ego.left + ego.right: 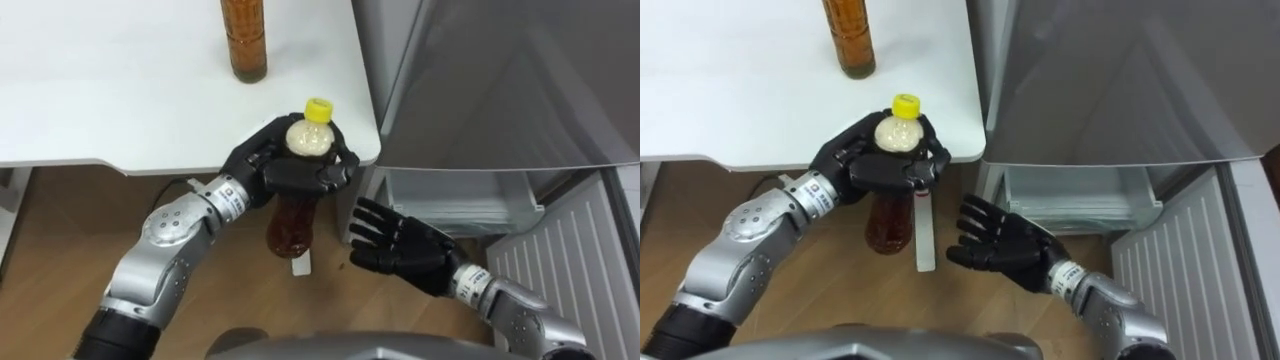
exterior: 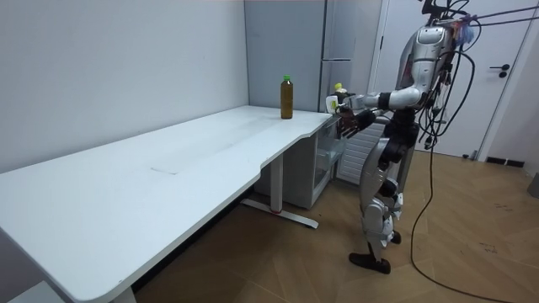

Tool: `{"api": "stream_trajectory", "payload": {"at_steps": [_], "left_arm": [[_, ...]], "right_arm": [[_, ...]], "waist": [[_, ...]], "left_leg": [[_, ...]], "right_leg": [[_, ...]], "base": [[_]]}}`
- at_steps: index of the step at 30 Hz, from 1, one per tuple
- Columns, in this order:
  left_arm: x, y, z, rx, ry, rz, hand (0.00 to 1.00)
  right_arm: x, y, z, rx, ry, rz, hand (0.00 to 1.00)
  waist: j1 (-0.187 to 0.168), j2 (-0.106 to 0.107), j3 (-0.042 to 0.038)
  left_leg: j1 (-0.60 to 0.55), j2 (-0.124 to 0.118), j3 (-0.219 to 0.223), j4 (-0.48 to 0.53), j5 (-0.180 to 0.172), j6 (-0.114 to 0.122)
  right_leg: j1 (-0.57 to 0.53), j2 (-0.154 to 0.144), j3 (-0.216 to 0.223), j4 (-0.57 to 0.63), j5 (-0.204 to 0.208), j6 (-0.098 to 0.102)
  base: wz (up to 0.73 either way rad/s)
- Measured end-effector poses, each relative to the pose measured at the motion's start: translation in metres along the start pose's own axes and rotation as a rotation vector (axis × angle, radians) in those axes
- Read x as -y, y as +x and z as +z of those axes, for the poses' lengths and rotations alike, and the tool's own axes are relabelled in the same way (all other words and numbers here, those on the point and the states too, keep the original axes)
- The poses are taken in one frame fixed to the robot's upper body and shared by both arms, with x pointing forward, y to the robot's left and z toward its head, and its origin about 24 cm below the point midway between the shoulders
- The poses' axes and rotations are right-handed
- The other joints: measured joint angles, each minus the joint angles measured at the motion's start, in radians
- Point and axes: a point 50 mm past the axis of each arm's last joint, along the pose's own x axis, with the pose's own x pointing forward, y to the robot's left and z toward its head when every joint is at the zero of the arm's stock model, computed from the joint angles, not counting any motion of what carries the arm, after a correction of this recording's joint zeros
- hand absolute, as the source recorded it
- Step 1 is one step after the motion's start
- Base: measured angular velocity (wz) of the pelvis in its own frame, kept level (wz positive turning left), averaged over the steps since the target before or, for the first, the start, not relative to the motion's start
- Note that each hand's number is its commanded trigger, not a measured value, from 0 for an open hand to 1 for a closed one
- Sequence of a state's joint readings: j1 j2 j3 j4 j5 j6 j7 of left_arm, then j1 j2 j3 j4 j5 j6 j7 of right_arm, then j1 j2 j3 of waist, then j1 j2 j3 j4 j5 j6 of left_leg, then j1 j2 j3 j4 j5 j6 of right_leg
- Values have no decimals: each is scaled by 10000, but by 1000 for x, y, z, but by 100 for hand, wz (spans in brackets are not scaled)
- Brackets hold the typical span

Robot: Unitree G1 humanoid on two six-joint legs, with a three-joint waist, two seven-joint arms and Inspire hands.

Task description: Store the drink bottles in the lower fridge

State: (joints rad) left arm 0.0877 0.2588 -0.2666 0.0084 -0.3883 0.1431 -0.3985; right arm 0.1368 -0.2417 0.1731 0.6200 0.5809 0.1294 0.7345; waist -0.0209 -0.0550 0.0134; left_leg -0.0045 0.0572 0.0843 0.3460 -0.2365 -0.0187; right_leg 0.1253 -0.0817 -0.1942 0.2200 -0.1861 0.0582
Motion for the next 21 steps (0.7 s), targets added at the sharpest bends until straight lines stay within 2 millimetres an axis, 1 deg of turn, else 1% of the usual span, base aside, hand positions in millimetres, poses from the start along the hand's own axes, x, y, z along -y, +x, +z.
{"api": "stream_trajectory", "payload": {"at_steps": [4, 6, 11, 13, 16, 21], "left_arm": [[1, 0, -1, -16, -20, -108, 100], [1, -1, -1, -40, -35, -150, 100], [8, 1, -6, -221, -64, -430, 100], [11, 2, -12, -386, -163, -573, 100], [11, 0, -20, -657, -354, -559, 100], [14, 1, -24, -781, -415, -640, 100]], "right_arm": [[-1, 0, 1, -26, -103, 105, 0], [-2, 1, 2, 1, -137, 165, 0], [-9, 6, 8, 202, -373, 554, 0], [-13, 11, 9, 139, -509, 768, 0], [-19, 14, 11, 108, -680, 1047, 0], [-30, 22, 9, 149, -695, 1462, 0]], "waist": [[5, 78, 51], [11, 97, 60], [-11, 82, 60], [-2, 82, 58], [-8, 83, 58], [-14, 64, 45]], "left_leg": [[2, 2, 8, -2, 0, 0], [-4, 2, 9, -10, 1, 0], [-3, 1, 8, -24, 2, -2], [3, 2, 8, -27, 3, -2], [-1, 9, 6, -19, 2, -3], [-11, 8, 4, -13, 2, -3]], "right_leg": [[-1, 0, 7, 0, 0, 0], [-21, 0, 16, 1, 0, 0], [-37, 0, 18, 3, -1, 1], [-40, 0, 17, 2, -1, 1], [-83, 0, 1, -2, -2, 2], [-43, -1, -7, -6, -3, 4]], "base": [[0], [0], [0], [0], [0], [0]]}}
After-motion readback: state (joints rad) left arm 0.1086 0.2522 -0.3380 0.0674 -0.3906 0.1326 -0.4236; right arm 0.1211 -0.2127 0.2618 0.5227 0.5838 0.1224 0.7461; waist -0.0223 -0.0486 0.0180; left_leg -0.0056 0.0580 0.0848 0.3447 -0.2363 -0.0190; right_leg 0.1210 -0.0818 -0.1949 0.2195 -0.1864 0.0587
